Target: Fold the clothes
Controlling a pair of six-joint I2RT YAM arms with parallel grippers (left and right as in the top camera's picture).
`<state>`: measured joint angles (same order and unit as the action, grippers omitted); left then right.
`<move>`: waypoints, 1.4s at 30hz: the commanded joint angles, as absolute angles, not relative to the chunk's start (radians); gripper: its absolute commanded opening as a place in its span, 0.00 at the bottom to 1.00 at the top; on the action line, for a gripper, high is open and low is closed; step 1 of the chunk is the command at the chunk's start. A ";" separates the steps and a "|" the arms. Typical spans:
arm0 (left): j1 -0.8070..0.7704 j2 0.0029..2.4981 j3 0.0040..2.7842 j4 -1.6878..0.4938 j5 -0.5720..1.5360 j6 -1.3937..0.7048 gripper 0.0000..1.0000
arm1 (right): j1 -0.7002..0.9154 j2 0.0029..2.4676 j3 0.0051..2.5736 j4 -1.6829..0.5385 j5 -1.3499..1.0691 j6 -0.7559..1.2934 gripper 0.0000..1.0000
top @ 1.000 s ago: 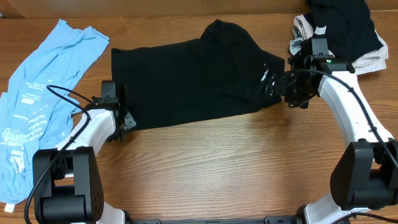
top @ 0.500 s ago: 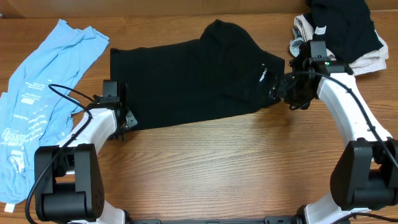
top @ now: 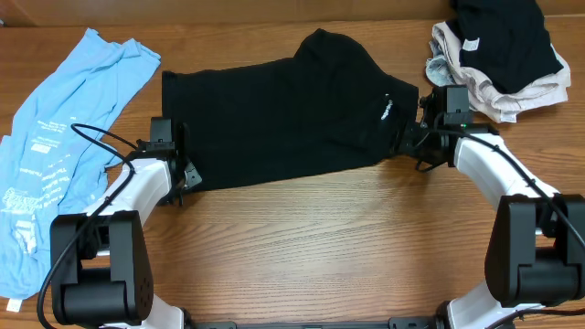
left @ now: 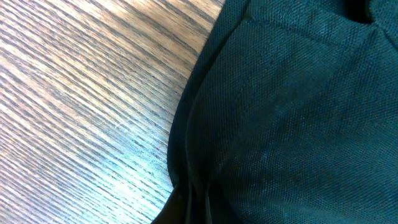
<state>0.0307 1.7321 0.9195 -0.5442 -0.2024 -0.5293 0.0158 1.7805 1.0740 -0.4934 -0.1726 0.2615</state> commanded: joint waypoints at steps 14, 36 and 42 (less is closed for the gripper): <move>0.034 1.775 0.897 -0.571 -0.156 -0.539 0.04 | 0.020 1.816 1.014 -0.350 -0.150 0.324 0.28; 0.123 1.775 0.949 -0.768 0.064 -0.407 0.04 | -0.073 1.845 1.015 -0.559 -0.101 0.419 0.04; 0.135 1.775 0.979 -0.943 -0.002 -0.333 0.04 | -0.141 1.844 1.031 -0.723 -0.125 0.419 0.04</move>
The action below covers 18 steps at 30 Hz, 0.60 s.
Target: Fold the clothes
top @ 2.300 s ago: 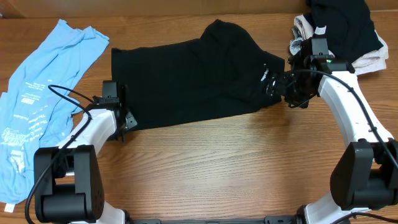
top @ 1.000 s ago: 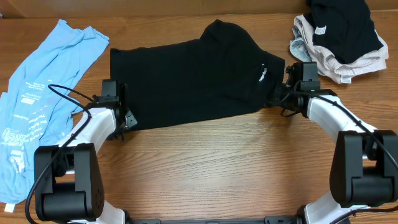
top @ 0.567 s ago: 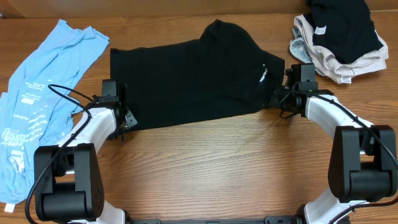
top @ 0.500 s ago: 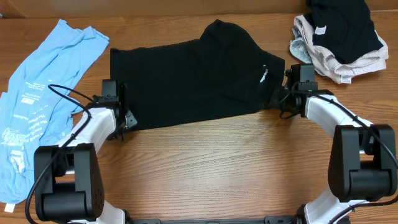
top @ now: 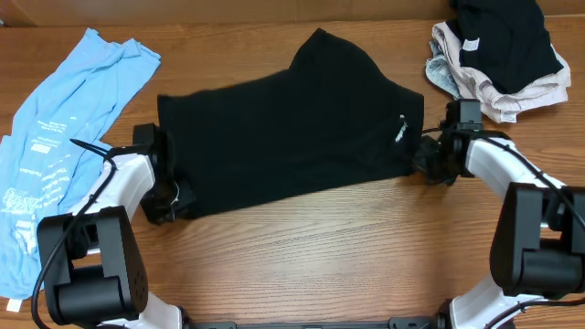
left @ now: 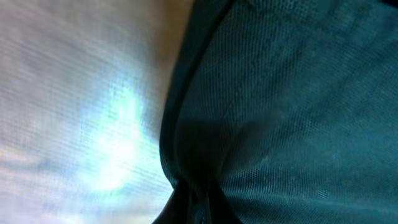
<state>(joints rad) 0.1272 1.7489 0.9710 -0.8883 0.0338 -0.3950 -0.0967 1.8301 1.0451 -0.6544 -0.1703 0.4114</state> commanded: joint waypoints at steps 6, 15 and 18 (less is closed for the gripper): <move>0.136 1.775 0.985 -1.027 -0.070 -0.334 0.04 | -0.200 1.844 1.107 -0.984 -0.132 0.398 0.04; 0.141 1.775 0.985 -1.063 -0.150 -0.342 0.04 | -0.238 1.794 1.148 -1.219 -0.132 0.394 0.04; 0.142 1.775 0.985 -1.063 -0.149 -0.371 0.13 | -0.238 1.754 1.148 -1.248 -0.132 0.397 0.04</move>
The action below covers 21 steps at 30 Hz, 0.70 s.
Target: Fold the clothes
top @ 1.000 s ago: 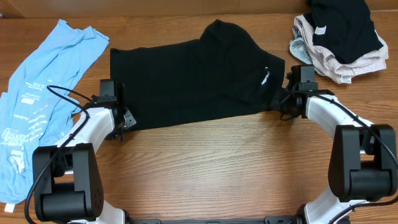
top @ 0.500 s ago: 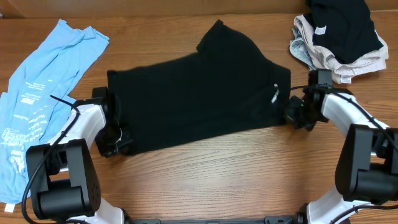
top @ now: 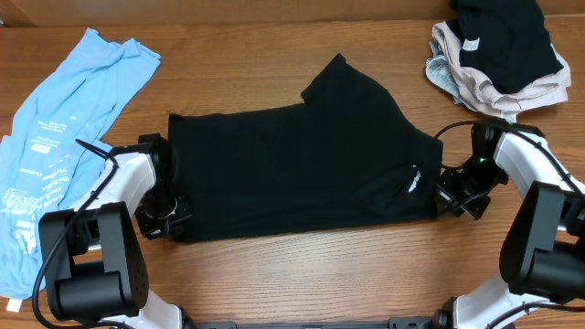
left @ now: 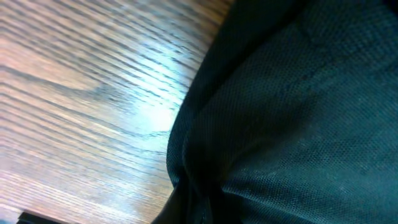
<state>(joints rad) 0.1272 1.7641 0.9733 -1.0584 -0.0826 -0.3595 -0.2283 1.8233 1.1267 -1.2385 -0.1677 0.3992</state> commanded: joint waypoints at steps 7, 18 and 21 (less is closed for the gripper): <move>0.142 1.775 0.992 -1.063 -0.142 -0.370 0.95 | -0.238 1.637 1.168 -1.253 -0.131 0.392 0.06; 0.142 1.774 1.220 -1.220 -0.133 -0.362 1.00 | -0.238 1.610 1.216 -1.341 -0.121 0.332 0.80; 0.142 1.774 1.303 -1.234 -0.072 -0.307 1.00 | -0.223 1.610 1.241 -1.338 -0.161 0.241 0.75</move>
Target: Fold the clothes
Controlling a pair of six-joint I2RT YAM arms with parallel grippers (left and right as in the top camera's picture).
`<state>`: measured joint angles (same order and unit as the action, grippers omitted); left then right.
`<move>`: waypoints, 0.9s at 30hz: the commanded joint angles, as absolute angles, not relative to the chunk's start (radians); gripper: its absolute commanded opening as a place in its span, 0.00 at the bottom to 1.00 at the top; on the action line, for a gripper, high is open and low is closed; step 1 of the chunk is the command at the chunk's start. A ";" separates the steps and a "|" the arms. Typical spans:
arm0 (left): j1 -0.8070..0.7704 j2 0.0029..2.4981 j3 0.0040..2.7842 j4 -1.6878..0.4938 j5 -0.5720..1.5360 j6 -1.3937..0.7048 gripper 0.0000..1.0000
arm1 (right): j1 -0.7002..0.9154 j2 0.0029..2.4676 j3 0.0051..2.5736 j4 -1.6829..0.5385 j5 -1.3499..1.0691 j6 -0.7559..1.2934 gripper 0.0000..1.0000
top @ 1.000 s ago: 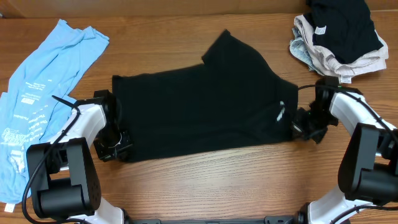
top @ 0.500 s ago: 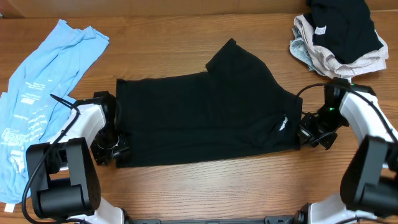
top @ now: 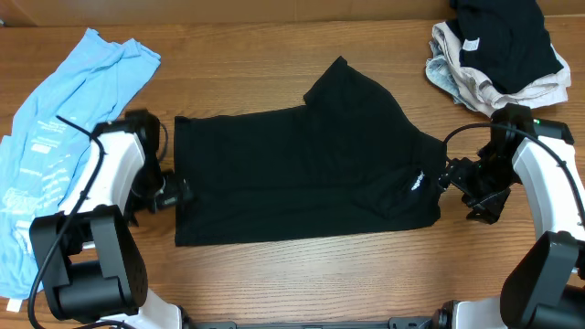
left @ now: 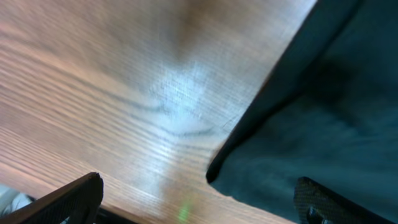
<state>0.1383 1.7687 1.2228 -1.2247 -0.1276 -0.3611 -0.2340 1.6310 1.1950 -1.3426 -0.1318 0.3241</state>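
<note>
The black shirt [top: 302,174] lies spread flat across the middle of the table, one sleeve pointing to the far side. My left gripper [top: 175,192] sits at the shirt's left edge. In the left wrist view it [left: 199,208] is open wide, and the shirt's corner [left: 214,174] rests loose on the wood between its fingers [left: 68,199]. My right gripper [top: 457,178] is close against the shirt's right edge, beside a small white logo [top: 416,178]. From overhead I cannot make out how its jaws stand.
A light blue shirt [top: 64,119] lies crumpled along the left side of the wooden table [top: 302,274]. A pile of black and beige clothes [top: 498,55] sits at the far right corner. Both arm bases stand at the near edge.
My left gripper was shut on the shirt's left corner and is now open, with the corner lying on the table. The left arm has shifted back a little. The shirt stays flat in place.
At first the shirt lay farther back, with a gripper at each end and my left one shut on its left corner. Then it was stretched wider. Then it sat nearer the front edge, still held at the left. Now the left corner is let go.
</note>
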 commanded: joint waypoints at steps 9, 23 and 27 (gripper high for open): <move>0.138 1.775 1.625 -1.269 0.284 -0.005 1.00 | -0.036 1.618 1.626 -1.385 -0.168 0.073 0.79; 0.138 1.993 1.744 -0.997 0.171 0.032 1.00 | 0.075 1.715 1.802 -1.062 -0.157 0.078 0.74; 0.138 2.098 1.744 -0.921 0.168 0.068 1.00 | 0.079 1.762 1.802 -1.053 -0.158 0.081 0.74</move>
